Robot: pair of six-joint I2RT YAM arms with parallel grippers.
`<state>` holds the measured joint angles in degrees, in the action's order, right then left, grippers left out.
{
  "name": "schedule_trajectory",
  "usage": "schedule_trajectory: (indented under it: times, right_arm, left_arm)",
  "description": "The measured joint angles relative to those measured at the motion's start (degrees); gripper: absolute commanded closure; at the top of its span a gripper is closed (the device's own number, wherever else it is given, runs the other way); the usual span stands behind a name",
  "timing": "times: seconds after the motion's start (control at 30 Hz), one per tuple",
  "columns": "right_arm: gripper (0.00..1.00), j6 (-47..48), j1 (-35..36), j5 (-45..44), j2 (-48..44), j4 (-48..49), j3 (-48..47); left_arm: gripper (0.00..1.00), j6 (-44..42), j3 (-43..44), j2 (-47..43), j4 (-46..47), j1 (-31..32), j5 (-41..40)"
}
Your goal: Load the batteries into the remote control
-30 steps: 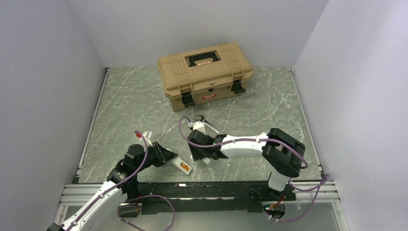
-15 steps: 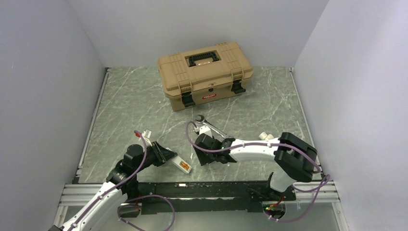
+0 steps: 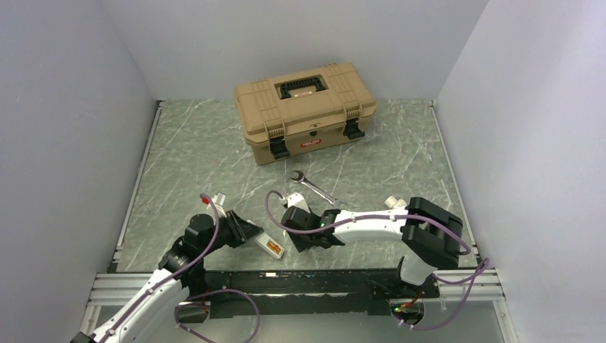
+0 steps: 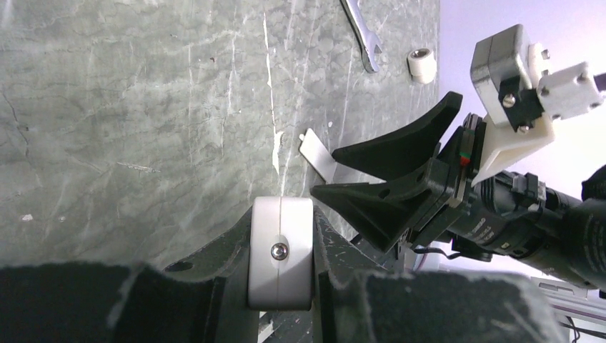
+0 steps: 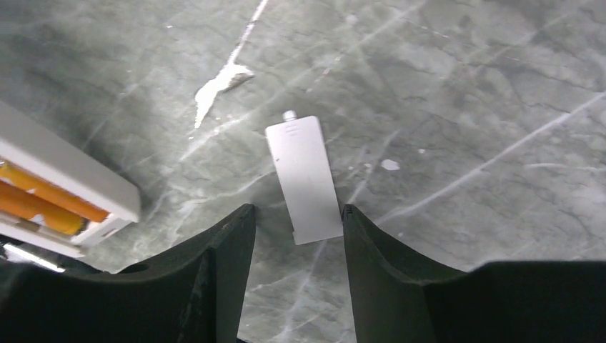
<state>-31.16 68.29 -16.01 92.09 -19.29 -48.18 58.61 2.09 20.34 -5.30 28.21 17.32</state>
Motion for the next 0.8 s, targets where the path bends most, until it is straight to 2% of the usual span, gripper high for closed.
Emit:
schedule_trajectory:
  times: [0.3, 0.43, 0.7, 0.8]
  right_arm:
    - [0.48, -0.98, 4.04, -0.48, 1.05, -0.83, -1.16]
    - [0.47, -1.95, 4.79, -0.7, 0.85, -1.25, -1.01]
    - [0.51, -4.48, 5.4, -1.9, 0.76, -1.95, -0.94]
    - [0.48, -5.77, 5.53, -2.29, 0.76, -2.49, -1.01]
  left_arm:
    - [0.99, 0.13, 0.0, -0.85, -0.04, 0.0, 0.0]
    - [0.99, 0.13, 0.0, -0.5, 0.02, 0.0, 0.17]
    - [0.99, 0.15, 0.0, -0.26, 0.11, 0.0, 0.7]
    - [0.99, 0.17, 0.0, -0.26, 0.11, 0.0, 0.76]
